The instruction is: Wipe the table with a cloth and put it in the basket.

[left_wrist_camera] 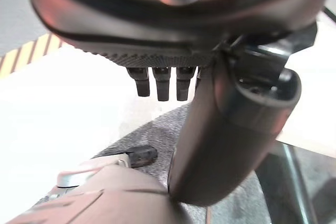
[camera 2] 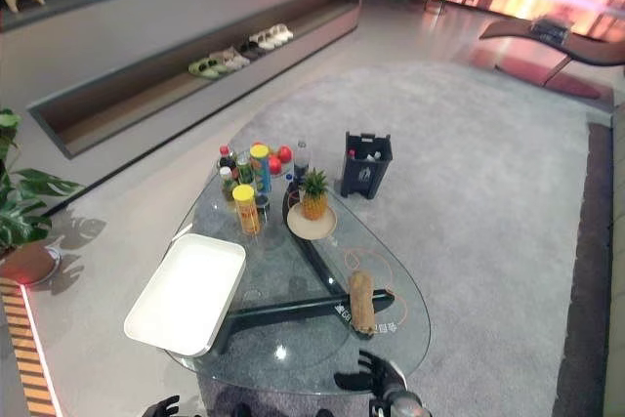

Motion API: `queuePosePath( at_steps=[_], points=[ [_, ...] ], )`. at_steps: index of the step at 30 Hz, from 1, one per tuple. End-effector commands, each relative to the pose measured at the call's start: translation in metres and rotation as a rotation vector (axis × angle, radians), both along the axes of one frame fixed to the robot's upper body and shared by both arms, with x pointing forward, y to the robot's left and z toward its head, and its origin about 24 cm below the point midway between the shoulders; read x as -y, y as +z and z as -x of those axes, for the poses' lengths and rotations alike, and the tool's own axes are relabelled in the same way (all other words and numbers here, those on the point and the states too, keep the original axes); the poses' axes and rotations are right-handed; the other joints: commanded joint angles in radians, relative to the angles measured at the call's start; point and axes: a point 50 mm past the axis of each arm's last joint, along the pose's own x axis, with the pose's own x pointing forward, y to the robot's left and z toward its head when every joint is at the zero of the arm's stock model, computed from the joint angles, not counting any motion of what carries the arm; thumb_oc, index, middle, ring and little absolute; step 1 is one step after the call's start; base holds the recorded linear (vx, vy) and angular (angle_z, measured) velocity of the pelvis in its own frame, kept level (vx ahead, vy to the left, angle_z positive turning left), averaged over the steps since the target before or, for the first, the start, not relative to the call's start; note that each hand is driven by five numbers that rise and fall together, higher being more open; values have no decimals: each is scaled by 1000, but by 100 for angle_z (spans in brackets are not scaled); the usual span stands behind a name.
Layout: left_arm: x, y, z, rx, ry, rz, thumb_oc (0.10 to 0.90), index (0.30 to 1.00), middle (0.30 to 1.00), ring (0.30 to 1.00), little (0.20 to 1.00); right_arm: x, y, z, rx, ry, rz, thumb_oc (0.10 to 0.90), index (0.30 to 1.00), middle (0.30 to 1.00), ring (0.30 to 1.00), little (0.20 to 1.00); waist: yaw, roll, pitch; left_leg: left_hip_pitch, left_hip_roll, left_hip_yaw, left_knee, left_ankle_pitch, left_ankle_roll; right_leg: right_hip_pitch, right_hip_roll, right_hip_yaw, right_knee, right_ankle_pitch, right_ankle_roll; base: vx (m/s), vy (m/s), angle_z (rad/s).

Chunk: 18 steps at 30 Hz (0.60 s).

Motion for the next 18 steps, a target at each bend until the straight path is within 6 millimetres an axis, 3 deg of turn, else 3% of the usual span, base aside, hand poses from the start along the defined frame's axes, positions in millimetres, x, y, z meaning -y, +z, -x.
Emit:
queuePosePath(
  at_steps=[1,8,12,18],
  points=[
    [11,6,-27,82,-29,3,800,900,900,900,900,-11,48,-51,293,13,14,800,900,900,900,900,-20,-31,83,-73,-68,-5,149,-113,47,-103,-11,-63,97,-7,18,-114,-12,-2],
    [14,14,-47,169,-23,5,800,900,900,900,900,-9,87,-72,491,-48,58,800,900,900,900,900,-37,-32,160,-170,-73,-4,224,-111,42,-195,-11,-73,180,-26,6,-49,6,-4],
    [20,22,-64,243,-63,14,800,900,900,900,900,4,118,-83,637,-155,176,800,900,900,900,900,-46,-24,213,-234,-78,-5,286,-120,38,-252,-21,-87,224,-32,-2,-20,26,-3],
    [19,27,-74,272,-59,21,800,900,900,900,900,12,149,-96,759,-251,287,800,900,900,900,900,-54,-9,265,-299,-84,1,332,-125,32,-307,-30,-91,244,-31,-9,-24,49,0]
  ],
)
